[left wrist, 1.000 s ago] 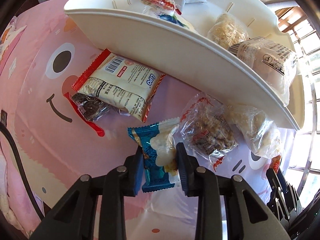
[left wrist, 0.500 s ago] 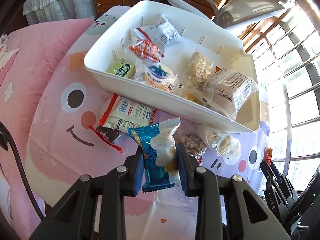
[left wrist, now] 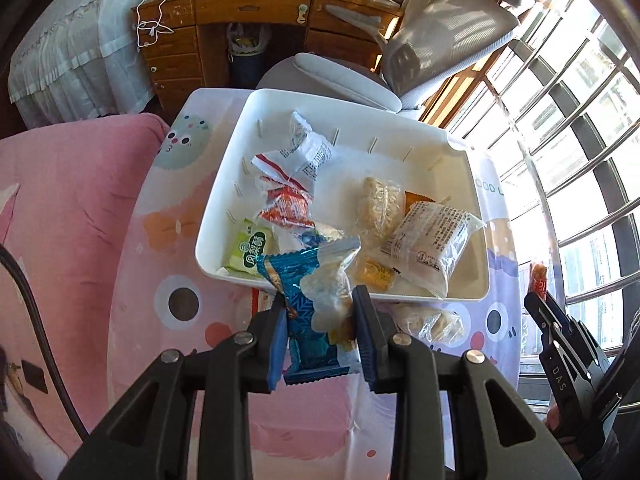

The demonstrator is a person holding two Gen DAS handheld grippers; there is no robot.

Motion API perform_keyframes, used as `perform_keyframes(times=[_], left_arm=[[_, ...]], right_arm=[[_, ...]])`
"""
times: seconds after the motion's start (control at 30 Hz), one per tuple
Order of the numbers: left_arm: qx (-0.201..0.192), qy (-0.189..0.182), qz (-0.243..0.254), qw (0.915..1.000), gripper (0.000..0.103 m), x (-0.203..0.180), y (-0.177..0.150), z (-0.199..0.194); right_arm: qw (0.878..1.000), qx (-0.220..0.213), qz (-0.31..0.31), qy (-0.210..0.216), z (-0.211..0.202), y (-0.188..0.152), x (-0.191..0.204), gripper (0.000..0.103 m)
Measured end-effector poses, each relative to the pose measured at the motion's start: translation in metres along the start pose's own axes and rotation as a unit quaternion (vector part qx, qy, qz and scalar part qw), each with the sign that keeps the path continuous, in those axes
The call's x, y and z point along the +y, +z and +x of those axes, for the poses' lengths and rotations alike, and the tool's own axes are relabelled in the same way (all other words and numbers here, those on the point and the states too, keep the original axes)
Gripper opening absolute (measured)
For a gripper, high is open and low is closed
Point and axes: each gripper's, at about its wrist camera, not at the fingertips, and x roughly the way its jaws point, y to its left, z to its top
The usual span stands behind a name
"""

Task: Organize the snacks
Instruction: 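Carry the blue snack and orange candy into the tray and release them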

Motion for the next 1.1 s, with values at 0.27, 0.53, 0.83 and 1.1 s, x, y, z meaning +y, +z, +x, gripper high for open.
perform_keyframes(times=[0.27, 0.53, 0.83, 1.1], left_arm=[[-0.018, -0.004, 0.026, 0.9995, 0.029, 0.032, 0.035, -0.008], [-0.027, -0.019, 0.042, 0.9986, 0.029, 0.058, 0.059, 0.003], [-0.014, -0.069, 0.067, 0.9952, 0.068, 0.056, 0.049, 0.003], [0.001, -0.076, 0.071, 0.9945, 0.069, 0.050, 0.032, 0.004]], right_arm=[[1.000, -0.019, 0.008, 0.007, 0.004, 0.024, 0.054, 0.022], [0.999, -0.030, 0.007, 0.017, 0.012, 0.034, 0.104, 0.022], [0.999, -0.005, 0.038, 0.015, 0.022, 0.020, 0.118, 0.036], [0.998, 0.023, 0.058, 0.005, 0.017, -0.007, 0.104, 0.039]])
